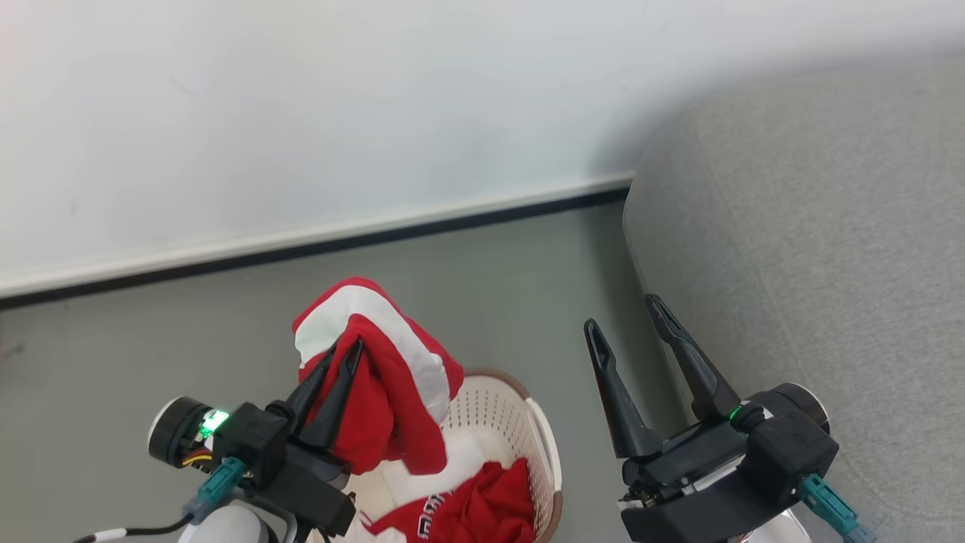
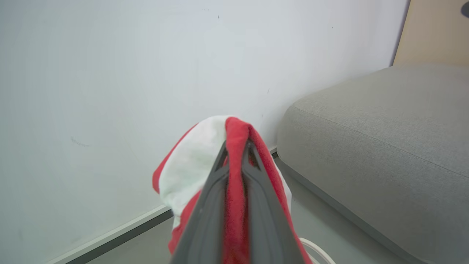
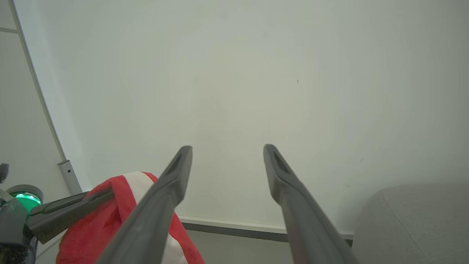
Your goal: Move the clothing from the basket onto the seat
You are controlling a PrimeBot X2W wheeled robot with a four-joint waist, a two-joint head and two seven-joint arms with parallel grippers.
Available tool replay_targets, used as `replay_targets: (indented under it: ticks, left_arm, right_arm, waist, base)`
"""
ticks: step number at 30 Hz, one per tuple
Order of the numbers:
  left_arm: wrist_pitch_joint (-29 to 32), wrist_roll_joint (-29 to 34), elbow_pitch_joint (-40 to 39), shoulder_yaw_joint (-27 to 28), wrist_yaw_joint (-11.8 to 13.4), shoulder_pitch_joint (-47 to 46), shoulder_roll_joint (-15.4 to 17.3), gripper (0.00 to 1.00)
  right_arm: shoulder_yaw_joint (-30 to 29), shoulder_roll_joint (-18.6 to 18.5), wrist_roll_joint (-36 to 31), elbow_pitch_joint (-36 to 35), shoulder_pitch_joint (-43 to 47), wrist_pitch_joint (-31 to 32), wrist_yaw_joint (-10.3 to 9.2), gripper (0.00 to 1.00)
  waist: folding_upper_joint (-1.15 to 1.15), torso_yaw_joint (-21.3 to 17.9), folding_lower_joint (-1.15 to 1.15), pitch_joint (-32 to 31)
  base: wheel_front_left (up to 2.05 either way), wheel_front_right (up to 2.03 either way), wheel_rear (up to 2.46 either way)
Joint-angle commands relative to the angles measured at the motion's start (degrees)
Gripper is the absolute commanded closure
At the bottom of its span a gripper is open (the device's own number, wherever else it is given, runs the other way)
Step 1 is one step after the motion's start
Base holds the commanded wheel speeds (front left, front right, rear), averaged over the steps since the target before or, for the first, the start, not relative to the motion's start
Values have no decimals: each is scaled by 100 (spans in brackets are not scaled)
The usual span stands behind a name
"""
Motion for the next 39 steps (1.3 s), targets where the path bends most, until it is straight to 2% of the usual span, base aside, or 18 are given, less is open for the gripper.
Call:
replay_targets:
  ticks: [1,12,21,39]
  left_arm:
    - [-29,-43,-60,45,7,91,21,100]
    - [-30,-52,-124,10,-101,71,-105,100]
    - [-30,88,-66,-335,-244,-282,-286,100]
    - [319,193,-310,-980,-334,-901,-636,100]
  right_arm:
    - [10,-20,50,-34,88,-9,4,0]
    - [129,-85,289,-12,325,-9,4,0]
    - [642,-268,867,375,161,-9,4,0]
    - [1004,-229,916,1019,-397,-9,4,0]
  waist:
    - [1,-91,1,-346]
    - [1,-293,1,-724]
    - [1,-421,1,-761]
    - [1,-559,1,-751]
  base:
    - [0,0,0]
    - [0,0,0]
    - [0,0,0]
    - [0,0,0]
